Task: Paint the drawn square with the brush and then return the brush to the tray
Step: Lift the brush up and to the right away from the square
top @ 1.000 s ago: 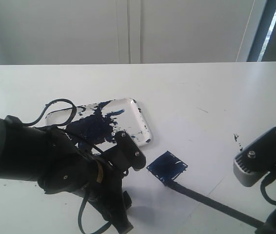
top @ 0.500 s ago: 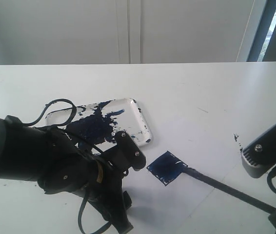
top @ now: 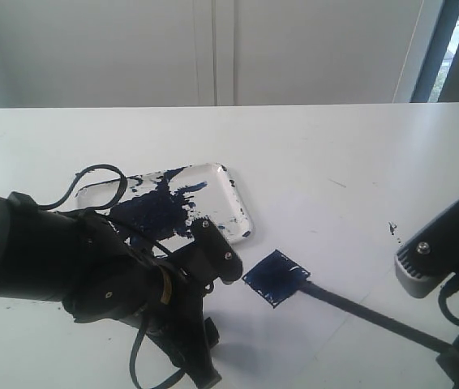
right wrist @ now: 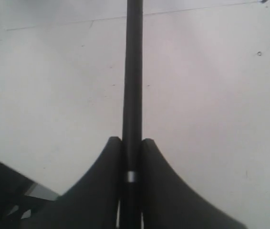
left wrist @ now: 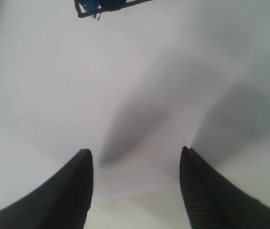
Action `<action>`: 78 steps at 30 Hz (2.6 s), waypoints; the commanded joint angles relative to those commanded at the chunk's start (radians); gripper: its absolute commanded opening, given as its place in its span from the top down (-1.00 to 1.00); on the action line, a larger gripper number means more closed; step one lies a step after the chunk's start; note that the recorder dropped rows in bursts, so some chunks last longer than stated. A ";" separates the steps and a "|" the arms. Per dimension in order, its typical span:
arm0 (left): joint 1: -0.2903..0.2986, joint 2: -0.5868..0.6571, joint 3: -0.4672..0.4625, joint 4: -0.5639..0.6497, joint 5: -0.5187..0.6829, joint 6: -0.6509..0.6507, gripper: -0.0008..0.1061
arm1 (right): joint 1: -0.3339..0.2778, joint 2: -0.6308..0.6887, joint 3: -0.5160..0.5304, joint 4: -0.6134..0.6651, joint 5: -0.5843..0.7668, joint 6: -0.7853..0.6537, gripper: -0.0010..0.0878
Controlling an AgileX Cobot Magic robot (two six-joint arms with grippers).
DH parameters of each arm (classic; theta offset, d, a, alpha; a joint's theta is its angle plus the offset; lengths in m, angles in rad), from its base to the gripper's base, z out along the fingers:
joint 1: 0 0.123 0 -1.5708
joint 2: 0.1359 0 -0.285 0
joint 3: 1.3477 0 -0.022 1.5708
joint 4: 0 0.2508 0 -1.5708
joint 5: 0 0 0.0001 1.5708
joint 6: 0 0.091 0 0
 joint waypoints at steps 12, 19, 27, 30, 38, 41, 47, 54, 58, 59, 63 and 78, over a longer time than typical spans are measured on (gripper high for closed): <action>0.000 0.000 0.000 0.000 0.001 0.000 -0.12 | 0.000 0.105 0.000 -0.043 -0.053 0.000 0.98; 0.000 0.000 0.000 0.000 0.001 0.000 -0.12 | 0.000 0.103 -0.034 -0.041 -0.058 0.002 0.98; 0.000 0.000 0.000 0.000 0.002 0.000 -0.12 | 0.000 0.044 -0.145 -0.059 0.010 0.000 0.98; 0.000 0.000 0.000 0.000 0.000 -0.004 -0.12 | 0.000 0.031 -0.148 -0.054 0.065 0.000 0.98; 0.000 0.000 0.000 0.000 0.002 -0.009 -0.12 | 0.000 0.067 -0.109 0.025 0.039 -0.033 0.98; 0.000 0.000 0.000 0.000 0.002 -0.009 -0.12 | 0.000 0.098 -0.087 0.023 0.007 -0.033 0.98; 0.000 0.000 0.000 0.000 0.002 -0.009 -0.12 | 0.000 0.147 -0.085 0.023 -0.004 -0.033 0.98; 0.000 0.000 0.000 0.000 0.002 -0.009 -0.12 | 0.000 0.165 -0.085 0.003 0.023 -0.047 0.98; 0.000 0.000 0.000 0.000 0.002 -0.009 -0.12 | 0.000 0.165 -0.085 0.001 0.058 -0.047 0.98; 0.000 0.000 0.000 0.000 0.002 -0.009 -0.12 | 0.000 0.165 -0.085 0.001 0.061 -0.047 0.98; 0.000 0.000 0.000 0.000 0.002 -0.009 -0.12 | 0.000 0.165 -0.085 0.001 0.044 -0.047 0.98; 0.000 0.000 0.000 0.000 0.002 -0.008 -0.12 | 0.000 0.089 -0.147 -0.007 0.067 -0.037 0.98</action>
